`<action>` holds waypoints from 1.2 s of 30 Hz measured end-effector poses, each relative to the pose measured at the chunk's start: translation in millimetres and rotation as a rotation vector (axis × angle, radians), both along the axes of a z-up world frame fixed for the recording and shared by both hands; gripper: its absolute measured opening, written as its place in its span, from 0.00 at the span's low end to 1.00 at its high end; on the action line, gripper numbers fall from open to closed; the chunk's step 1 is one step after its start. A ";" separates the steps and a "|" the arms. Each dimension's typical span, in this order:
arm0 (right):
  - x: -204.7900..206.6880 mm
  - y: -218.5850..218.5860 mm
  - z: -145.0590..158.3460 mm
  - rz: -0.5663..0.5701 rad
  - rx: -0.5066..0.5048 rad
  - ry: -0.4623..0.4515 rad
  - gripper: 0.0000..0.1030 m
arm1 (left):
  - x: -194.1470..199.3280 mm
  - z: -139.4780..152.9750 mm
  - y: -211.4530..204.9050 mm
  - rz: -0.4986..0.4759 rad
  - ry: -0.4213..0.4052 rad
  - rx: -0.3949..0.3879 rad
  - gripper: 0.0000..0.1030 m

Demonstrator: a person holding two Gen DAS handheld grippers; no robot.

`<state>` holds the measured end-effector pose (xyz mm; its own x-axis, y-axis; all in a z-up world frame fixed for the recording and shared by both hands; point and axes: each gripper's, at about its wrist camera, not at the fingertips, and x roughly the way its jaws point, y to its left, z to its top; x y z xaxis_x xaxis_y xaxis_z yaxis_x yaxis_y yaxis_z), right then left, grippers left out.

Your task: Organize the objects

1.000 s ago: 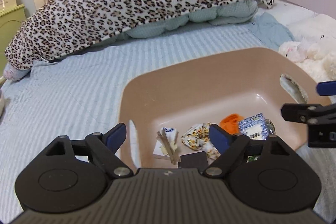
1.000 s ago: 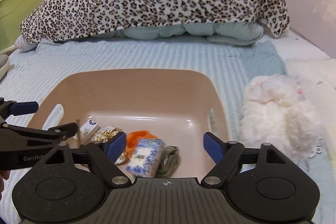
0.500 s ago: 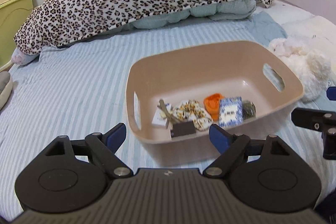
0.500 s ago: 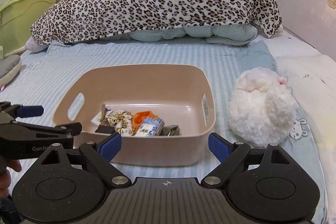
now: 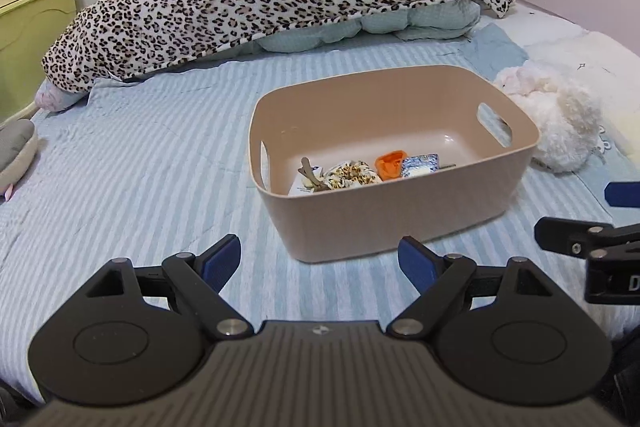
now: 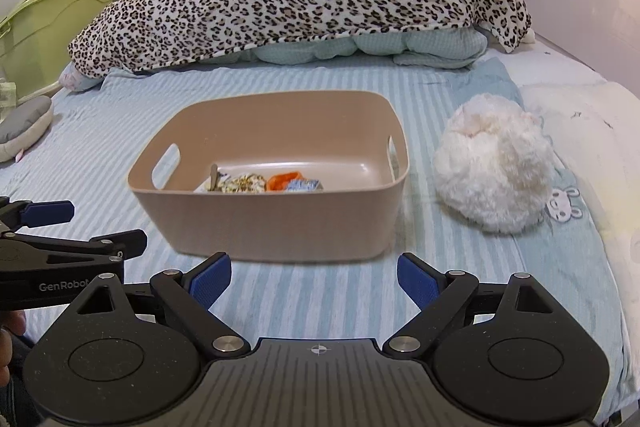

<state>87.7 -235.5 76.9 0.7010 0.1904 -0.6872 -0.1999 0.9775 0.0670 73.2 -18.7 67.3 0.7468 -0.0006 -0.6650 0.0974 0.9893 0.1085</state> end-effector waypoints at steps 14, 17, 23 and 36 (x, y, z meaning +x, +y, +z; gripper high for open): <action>-42.6 -2.4 1.3 0.006 0.016 -0.021 0.89 | -46.6 10.9 2.2 -0.006 -0.032 -0.058 0.84; -51.0 1.3 4.4 0.016 -0.004 -0.037 0.89 | -53.4 14.0 2.9 -0.001 -0.040 -0.078 0.84; -67.5 -1.0 13.3 0.010 0.027 -0.063 0.89 | -66.2 20.3 3.6 0.006 -0.064 -0.093 0.84; -91.7 -3.2 18.4 0.001 0.040 -0.092 0.89 | -94.2 16.6 12.1 0.019 -0.055 -0.132 0.84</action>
<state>-4.0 -238.7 95.3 0.7607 0.2167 -0.6119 -0.2075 0.9743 0.0872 -20.9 -6.6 83.9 0.7830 -0.0710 -0.6180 0.0759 0.9969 -0.0183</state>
